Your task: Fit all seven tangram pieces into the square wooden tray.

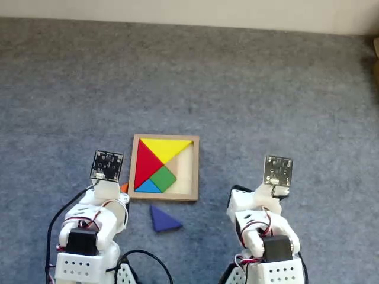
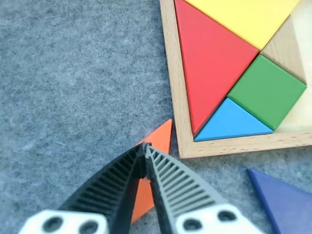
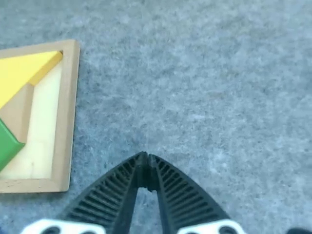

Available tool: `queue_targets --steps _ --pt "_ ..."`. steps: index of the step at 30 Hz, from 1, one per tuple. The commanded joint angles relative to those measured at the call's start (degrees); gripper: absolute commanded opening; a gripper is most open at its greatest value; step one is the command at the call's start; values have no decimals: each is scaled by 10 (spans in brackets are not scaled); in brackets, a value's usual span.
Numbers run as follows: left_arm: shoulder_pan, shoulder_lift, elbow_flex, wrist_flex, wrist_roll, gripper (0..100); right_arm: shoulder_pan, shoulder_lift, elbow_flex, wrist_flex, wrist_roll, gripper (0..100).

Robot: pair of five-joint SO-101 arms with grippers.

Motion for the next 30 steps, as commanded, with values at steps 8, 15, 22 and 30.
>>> queue_targets --steps 8,15,22,30 --pt "-1 -2 11 2 5 10 7 -4 67 15 5 6" --pt "-103 -3 -69 -3 7 8 7 -4 67 15 5 6" --pt "-241 -3 -160 -4 4 11 7 -4 67 15 5 6" --pt "-255 0 -167 -55 -194 161 7 -3 67 15 5 6"
